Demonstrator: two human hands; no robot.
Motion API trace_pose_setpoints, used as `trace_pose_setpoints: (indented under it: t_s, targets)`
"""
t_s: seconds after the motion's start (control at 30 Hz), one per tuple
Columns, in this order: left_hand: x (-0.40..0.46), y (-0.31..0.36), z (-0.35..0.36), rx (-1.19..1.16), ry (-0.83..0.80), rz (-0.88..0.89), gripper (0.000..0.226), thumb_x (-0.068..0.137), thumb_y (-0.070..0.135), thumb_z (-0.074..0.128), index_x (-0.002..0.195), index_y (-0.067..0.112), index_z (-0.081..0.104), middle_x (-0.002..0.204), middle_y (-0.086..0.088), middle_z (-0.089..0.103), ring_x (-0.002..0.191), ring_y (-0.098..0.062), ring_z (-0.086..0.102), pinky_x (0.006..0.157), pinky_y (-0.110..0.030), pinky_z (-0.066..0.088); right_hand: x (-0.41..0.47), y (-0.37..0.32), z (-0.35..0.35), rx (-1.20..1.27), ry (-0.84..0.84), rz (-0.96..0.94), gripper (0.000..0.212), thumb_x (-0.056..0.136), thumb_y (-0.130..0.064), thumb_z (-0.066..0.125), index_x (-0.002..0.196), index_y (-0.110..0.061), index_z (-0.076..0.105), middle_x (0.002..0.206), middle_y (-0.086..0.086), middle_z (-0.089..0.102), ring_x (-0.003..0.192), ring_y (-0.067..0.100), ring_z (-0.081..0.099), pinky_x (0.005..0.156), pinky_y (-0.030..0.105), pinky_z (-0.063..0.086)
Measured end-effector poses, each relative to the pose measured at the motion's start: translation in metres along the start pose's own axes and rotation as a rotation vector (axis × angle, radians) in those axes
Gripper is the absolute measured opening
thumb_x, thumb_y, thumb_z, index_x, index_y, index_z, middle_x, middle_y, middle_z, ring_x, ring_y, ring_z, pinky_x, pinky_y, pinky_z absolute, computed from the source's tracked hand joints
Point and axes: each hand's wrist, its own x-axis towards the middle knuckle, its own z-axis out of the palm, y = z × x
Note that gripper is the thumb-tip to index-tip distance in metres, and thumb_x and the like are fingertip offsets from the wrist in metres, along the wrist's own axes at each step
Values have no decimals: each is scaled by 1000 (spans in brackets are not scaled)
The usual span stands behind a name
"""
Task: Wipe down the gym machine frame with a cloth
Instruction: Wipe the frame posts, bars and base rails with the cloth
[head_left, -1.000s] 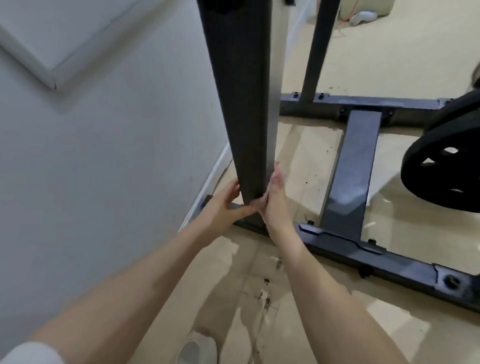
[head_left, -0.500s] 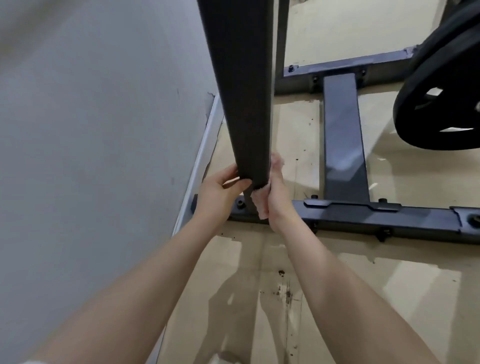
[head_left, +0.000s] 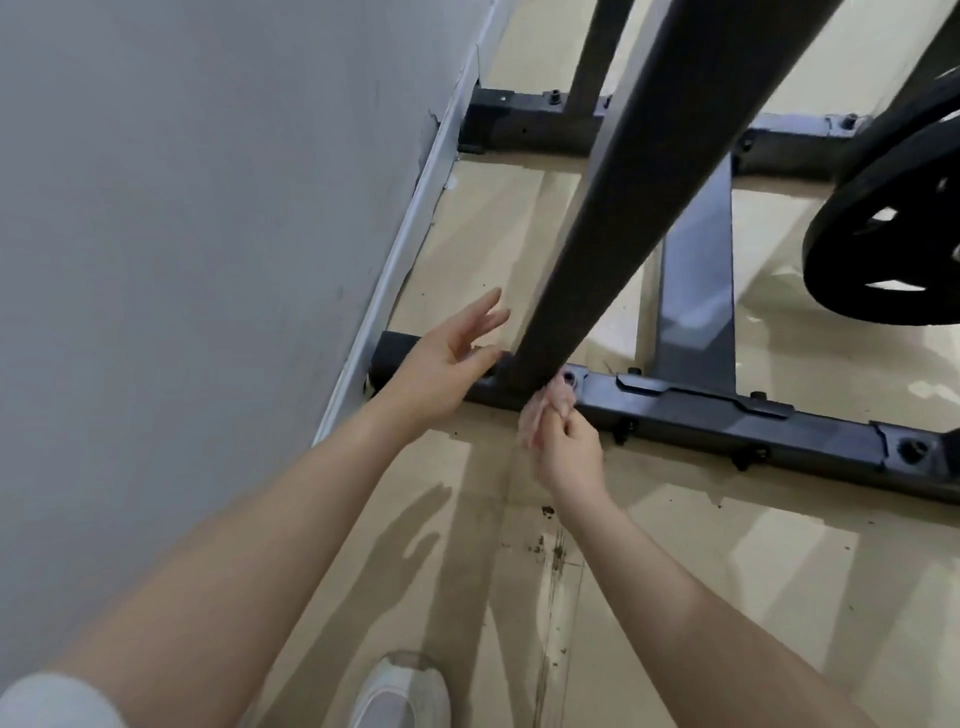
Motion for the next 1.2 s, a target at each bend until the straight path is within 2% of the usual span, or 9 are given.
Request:
trace_pose_setpoints:
  t_s: [0.13,0.23,0.37,0.5,0.57,0.63,0.87,1.07,1.2]
  targets:
    - [3,-68,-36,36,312,-243,52,95,-2,36,143,19,39,142,4,45,133,-14,39,110,-26,30,-15,8,26,40,-225,4,25,98,-37,47,97,-31,71,96,-9,70,89,10,64,82,23,48]
    - [4,-109,-51,82,316,-320,59,92,-5,32,146,19,34,148,2,37,137,-16,33,109,-23,24,-19,-5,56,-26,-194,-7,13,100,-16,45,97,-22,57,89,4,63,70,7,58,58,9,44]
    - [22,-147,-64,130,271,-225,69,81,-5,29,146,20,34,151,1,33,139,-13,30,118,-36,21,-7,-33,95,-28,31,-168,16,98,-21,50,112,-13,51,95,10,61,85,20,58,72,28,46]
    - [35,-152,-69,431,214,-125,67,85,-13,32,147,11,27,157,-5,18,144,-18,14,113,-18,6,25,-34,129,-716,179,-572,53,95,-10,52,145,-8,35,137,17,50,122,30,48,94,45,44]
    - [40,-154,-67,685,128,24,64,90,-5,36,149,13,20,158,-3,11,146,-21,8,114,-24,3,42,-18,147,-1159,-8,-530,62,100,-23,41,153,-7,10,159,15,13,146,29,16,117,46,16]
    - [46,-156,-63,774,54,25,62,94,5,36,151,15,12,159,2,7,146,-16,4,116,-26,1,57,-2,158,-1295,-78,-492,67,99,-41,19,151,-5,-2,160,15,-1,148,26,-1,117,38,-11]
    - [49,-149,-56,639,156,-91,65,90,-5,33,149,20,23,153,7,29,144,-11,17,113,-32,25,72,4,135,-1393,66,-688,58,91,-29,31,134,4,49,139,20,50,130,30,49,116,37,20]
    - [52,-141,-51,610,148,-129,61,90,-3,36,145,22,35,154,8,26,144,-10,14,111,-30,27,56,3,153,-1419,65,-547,61,93,-33,33,137,8,43,142,25,45,134,33,42,116,40,23]
    - [49,-143,-52,601,154,-134,67,87,-9,33,145,24,33,154,12,24,144,-6,12,108,-27,28,75,-8,154,-1431,24,-542,61,102,-31,32,148,6,15,155,25,16,146,32,17,119,38,9]
